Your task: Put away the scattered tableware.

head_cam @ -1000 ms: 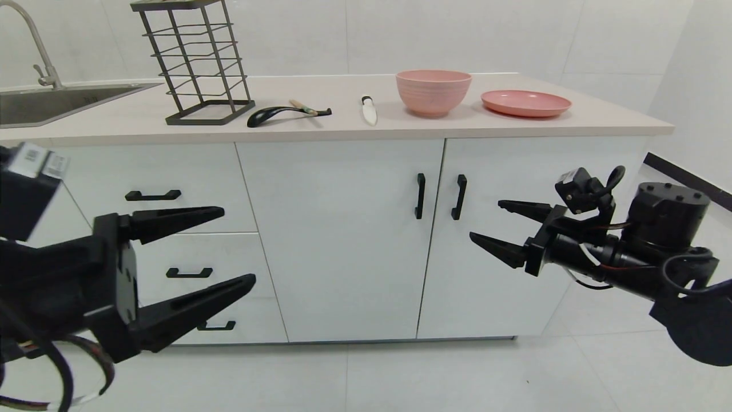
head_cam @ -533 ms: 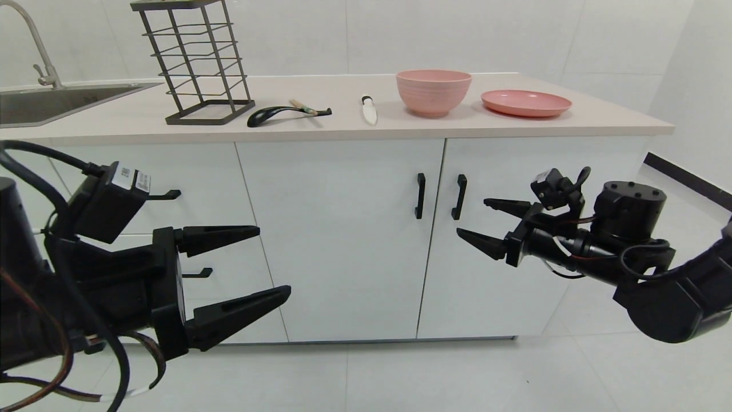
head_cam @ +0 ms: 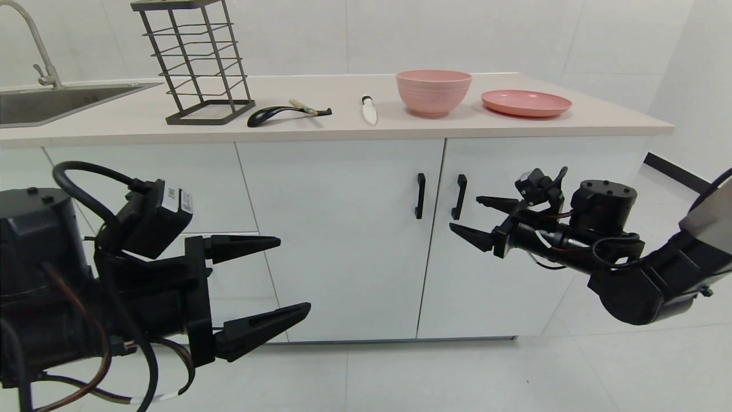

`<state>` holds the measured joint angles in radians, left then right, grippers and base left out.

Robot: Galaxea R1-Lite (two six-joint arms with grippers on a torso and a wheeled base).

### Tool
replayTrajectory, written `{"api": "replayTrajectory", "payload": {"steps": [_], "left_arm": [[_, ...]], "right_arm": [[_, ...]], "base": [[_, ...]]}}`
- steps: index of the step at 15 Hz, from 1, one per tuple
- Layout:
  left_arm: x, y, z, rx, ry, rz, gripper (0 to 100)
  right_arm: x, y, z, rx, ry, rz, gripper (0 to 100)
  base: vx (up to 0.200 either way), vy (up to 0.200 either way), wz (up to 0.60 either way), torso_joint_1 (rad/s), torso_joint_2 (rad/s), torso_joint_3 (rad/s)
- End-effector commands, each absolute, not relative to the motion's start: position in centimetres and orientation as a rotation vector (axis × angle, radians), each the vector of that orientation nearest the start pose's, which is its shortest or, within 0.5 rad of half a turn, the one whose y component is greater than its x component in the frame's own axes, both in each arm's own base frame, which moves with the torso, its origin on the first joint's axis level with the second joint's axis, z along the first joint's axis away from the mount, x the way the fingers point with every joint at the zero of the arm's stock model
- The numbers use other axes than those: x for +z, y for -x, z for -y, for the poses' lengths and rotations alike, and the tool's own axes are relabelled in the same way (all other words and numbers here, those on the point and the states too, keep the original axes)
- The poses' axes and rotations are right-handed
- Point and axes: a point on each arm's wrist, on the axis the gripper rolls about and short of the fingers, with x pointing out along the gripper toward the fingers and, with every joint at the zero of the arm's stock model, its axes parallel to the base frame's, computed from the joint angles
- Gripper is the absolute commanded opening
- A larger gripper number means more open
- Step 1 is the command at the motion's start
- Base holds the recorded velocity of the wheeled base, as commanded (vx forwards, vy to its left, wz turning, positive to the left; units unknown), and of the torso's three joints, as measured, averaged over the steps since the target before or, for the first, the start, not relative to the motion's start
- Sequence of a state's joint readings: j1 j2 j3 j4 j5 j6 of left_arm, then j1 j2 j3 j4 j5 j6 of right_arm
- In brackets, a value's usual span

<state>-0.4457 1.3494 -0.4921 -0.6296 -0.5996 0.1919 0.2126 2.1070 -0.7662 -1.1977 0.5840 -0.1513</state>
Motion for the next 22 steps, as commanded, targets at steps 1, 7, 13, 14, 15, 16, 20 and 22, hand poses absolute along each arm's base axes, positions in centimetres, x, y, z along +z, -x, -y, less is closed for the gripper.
{"api": "replayTrajectory", "payload": {"steps": [1, 7, 13, 14, 15, 16, 20, 22], "left_arm": [[17.6, -18.9, 10.6, -1.079, -0.197, -0.153, 100], [15.2, -22.2, 13.7, -1.114, -0.224, -0.069, 100], [15.3, -21.8, 15.0, -1.123, -0.174, -0.042, 100], [15.2, -21.9, 15.0, -1.124, -0.175, -0.039, 100], [15.2, -21.9, 15.1, -1.123, -0.179, -0.025, 100], [15.4, -21.8, 15.3, -1.131, -0.177, -0.008, 100], [15.4, -21.5, 16.8, -1.182, -0.17, 0.023, 100], [15.2, -22.7, 17.8, -1.182, -0.17, 0.039, 100]], "right_arm": [[8.3, -36.4, -8.7, 0.797, 0.114, -0.09, 100], [7.6, -37.6, -9.4, 0.809, 0.118, -0.065, 100], [7.7, -37.2, -9.3, 0.808, 0.12, -0.056, 100], [7.8, -37.3, -9.3, 0.81, 0.121, -0.051, 100], [7.8, -37.4, -9.4, 0.809, 0.121, -0.048, 100], [7.8, -37.5, -9.4, 0.809, 0.122, -0.045, 100], [7.9, -37.7, -9.9, 0.825, 0.124, -0.031, 100], [7.7, -38.3, -10.0, 0.825, 0.124, -0.027, 100]], "base": [[0.0, 0.0, 0.0, 0.0, 0.0, 0.0], [0.0, 0.0, 0.0, 0.0, 0.0, 0.0], [0.0, -0.067, 0.0, 0.0, 0.0, 0.001], [0.0, 0.0, 0.0, 0.0, 0.0, 0.0], [0.0, 0.0, 0.0, 0.0, 0.0, 0.0], [0.0, 0.0, 0.0, 0.0, 0.0, 0.0], [0.0, 0.0, 0.0, 0.0, 0.0, 0.0], [0.0, 0.0, 0.0, 0.0, 0.0, 0.0]]}}
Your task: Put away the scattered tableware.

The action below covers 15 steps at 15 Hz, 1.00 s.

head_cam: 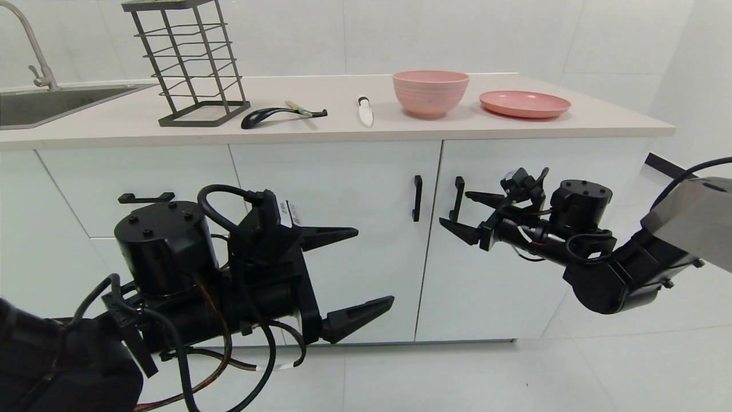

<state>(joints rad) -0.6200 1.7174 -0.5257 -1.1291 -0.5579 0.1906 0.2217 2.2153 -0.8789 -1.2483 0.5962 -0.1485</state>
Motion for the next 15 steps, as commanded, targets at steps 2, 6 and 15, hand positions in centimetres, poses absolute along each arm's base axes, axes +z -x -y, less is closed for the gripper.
{"api": "replayTrajectory", "payload": {"steps": [2, 6, 15], "left_arm": [[15.5, -24.4, 19.1, -1.178, -0.161, 0.106, 100], [15.2, -25.3, 21.3, -1.214, -0.087, 0.139, 100], [14.1, -27.3, 24.1, -1.237, -0.083, 0.155, 100]], "right_arm": [[7.3, -38.3, -10.3, 0.833, 0.122, -0.036, 100], [7.4, -38.5, -10.6, 0.84, 0.123, -0.024, 100], [6.8, -39.1, -11.7, 0.883, 0.122, -0.005, 100]], "base": [[0.0, 0.0, 0.0, 0.0, 0.0, 0.0], [0.0, 0.0, 0.0, 0.0, 0.0, 0.0], [0.0, 0.0, 0.0, 0.0, 0.0, 0.0]]}}
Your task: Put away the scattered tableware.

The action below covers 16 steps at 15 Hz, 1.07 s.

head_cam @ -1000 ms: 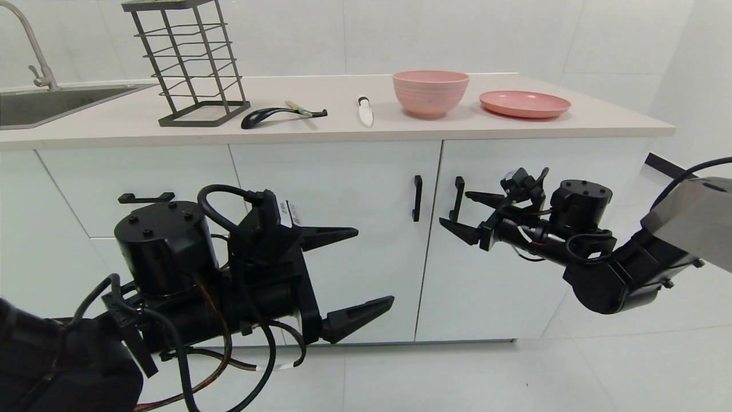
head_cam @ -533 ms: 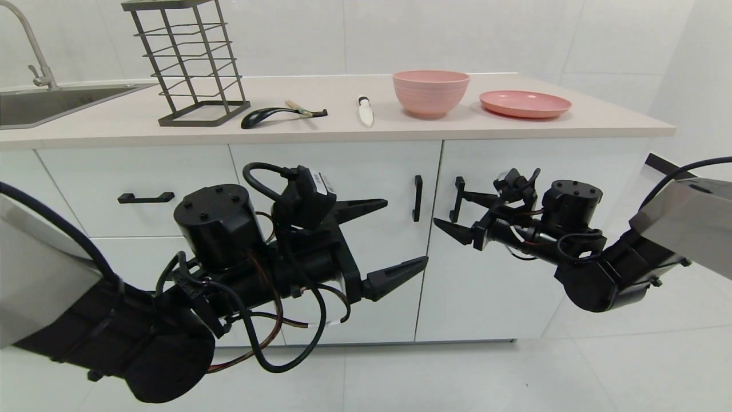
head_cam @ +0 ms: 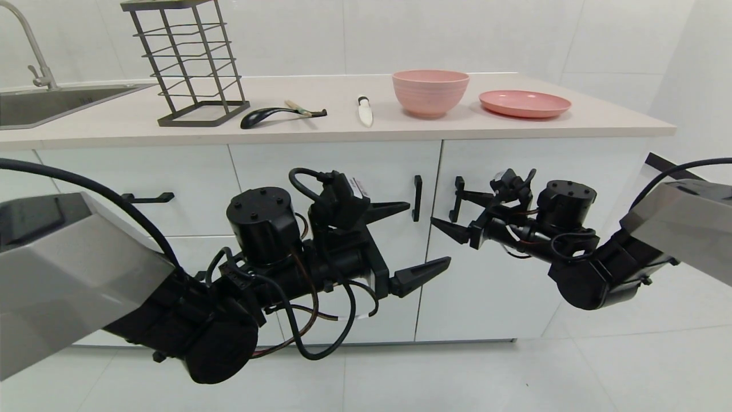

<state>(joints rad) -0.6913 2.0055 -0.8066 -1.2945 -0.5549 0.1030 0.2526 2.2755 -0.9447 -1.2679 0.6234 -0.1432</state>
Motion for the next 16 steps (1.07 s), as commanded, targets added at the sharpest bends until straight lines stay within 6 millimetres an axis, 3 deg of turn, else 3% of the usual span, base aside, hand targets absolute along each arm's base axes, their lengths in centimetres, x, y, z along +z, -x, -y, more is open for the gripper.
{"api": "replayTrajectory", "payload": {"steps": [1, 8, 12, 16], "left_arm": [[14.1, -27.4, 24.2, -1.236, -0.083, 0.158, 100], [14.4, -28.6, 25.3, -1.216, -0.076, 0.234, 100], [14.2, -29.7, 26.3, -1.216, -0.071, 0.266, 100], [14.4, -31.1, 28.9, -1.234, -0.054, 0.311, 100]], "right_arm": [[6.8, -39.1, -11.9, 0.906, 0.12, -0.003, 100], [6.7, -38.6, -11.8, 0.972, 0.118, 0.01, 100], [7.6, -35.1, -10.8, 1.005, 0.11, -0.016, 100], [8.8, -31.4, -9.9, 1.035, 0.108, -0.022, 100]], "base": [[0.0, 0.0, 0.0, 0.0, 0.0, 0.0], [0.0, 0.0, 0.0, 0.0, 0.0, 0.0], [0.0, 0.0, 0.0, 0.0, 0.0, 0.0], [0.0, 0.0, 0.0, 0.0, 0.0, 0.0]]}}
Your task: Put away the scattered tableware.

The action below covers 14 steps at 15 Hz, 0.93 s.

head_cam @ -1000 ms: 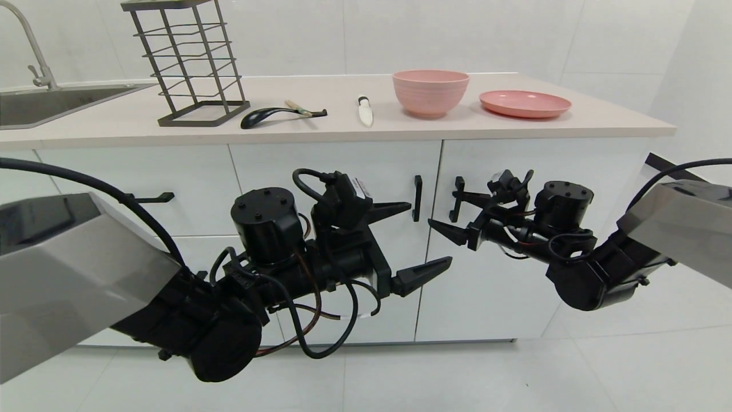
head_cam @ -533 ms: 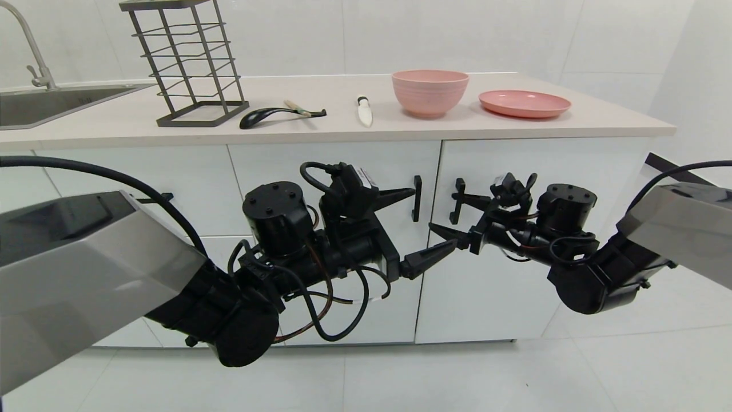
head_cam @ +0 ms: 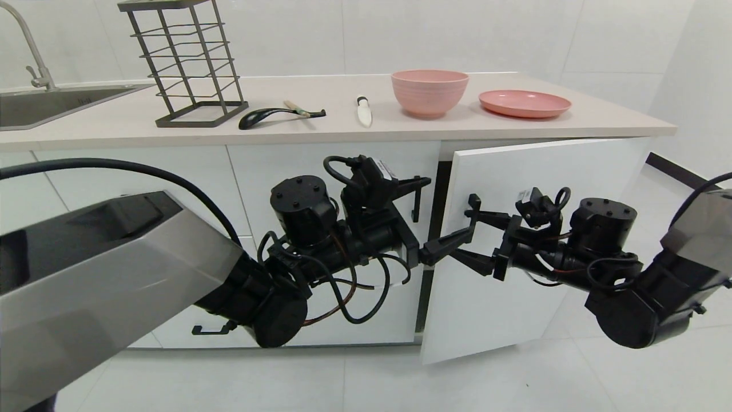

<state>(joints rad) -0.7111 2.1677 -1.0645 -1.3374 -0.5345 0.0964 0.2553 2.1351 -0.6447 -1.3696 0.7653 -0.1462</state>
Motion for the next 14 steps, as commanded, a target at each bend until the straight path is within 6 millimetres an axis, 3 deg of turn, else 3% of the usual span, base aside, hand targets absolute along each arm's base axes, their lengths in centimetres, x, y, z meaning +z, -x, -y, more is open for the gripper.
{"api": "replayTrajectory", "payload": {"steps": [1, 7, 12, 14], "left_arm": [[14.5, -31.4, 29.5, -1.242, -0.033, 0.316, 100], [15.1, -33.4, 31.9, -1.243, 0.019, 0.315, 100], [13.6, -35.1, 33.5, -1.245, 0.021, 0.288, 100], [12.8, -34.6, 34.8, -1.276, 0.044, 0.272, 100]], "right_arm": [[9.0, -30.7, -9.9, 1.043, 0.106, -0.027, 100], [9.4, -28.5, -9.3, 1.055, 0.103, -0.045, 100], [10.2, -27.3, -9.4, 1.076, 0.105, -0.033, 100], [9.9, -27.1, -9.2, 1.075, 0.103, -0.046, 100]], "base": [[0.0, 0.0, 0.0, 0.0, 0.0, 0.0], [0.0, 0.0, 0.0, 0.0, 0.0, 0.0], [0.0, 0.0, 0.0, 0.0, 0.0, 0.0], [0.0, 0.0, 0.0, 0.0, 0.0, 0.0]]}}
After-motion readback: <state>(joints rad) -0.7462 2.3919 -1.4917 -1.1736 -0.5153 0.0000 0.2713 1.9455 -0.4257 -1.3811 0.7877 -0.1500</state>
